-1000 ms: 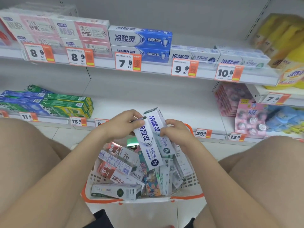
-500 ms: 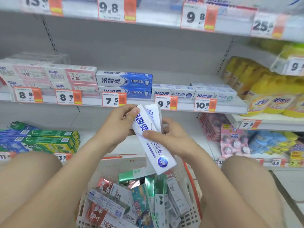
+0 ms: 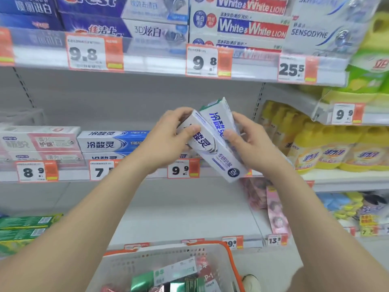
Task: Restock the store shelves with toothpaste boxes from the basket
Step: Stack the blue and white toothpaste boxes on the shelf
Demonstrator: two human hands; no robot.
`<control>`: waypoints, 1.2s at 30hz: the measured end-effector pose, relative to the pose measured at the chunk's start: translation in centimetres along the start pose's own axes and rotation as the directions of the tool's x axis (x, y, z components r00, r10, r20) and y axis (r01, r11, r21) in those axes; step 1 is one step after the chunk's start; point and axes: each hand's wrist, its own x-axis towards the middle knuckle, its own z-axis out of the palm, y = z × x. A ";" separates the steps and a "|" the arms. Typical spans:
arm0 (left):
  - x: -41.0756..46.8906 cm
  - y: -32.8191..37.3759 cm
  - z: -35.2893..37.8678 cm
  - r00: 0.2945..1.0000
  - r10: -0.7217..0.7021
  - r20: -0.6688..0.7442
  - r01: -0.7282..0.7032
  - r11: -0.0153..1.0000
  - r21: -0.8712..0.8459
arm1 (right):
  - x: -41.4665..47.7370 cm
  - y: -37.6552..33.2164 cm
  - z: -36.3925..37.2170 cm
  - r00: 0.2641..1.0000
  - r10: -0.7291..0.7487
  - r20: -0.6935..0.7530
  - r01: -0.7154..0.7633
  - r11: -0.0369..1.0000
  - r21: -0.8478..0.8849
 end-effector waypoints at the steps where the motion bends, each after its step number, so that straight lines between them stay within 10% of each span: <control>1: 1.0 -0.2 0.3 0.999 -0.008 -0.042 0.008 1.000 -0.009 | 1.1 1.1 -0.3 0.999 -0.011 -0.036 0.006 0.991 -0.136; 5: 4.5 -1.3 1.1 0.972 0.086 -0.219 -0.047 0.983 0.178 | 3.7 4.4 -0.9 0.945 0.022 -0.327 -0.213 0.799 -0.562; 10: 7.3 -1.8 2.3 0.907 0.211 -0.365 -0.044 0.909 0.415 | 4.7 8.2 0.0 0.867 -0.060 -0.495 -0.336 0.663 -0.669; 22: 11.0 -5.6 0.2 0.992 -0.071 -0.104 0.116 0.834 0.539 | 5.4 10.8 1.4 0.869 -0.096 -0.485 -0.332 0.614 -0.716; 31: 12.5 -4.1 -0.8 0.967 -0.237 0.091 -0.031 0.245 0.969 | 4.9 9.8 2.0 0.925 -0.079 -0.371 -0.267 0.558 -0.786; 36: 12.6 -4.9 1.6 0.941 -0.280 0.190 -0.142 0.181 0.973 | 4.8 9.8 1.8 0.954 -0.017 -0.299 -0.243 0.539 -0.807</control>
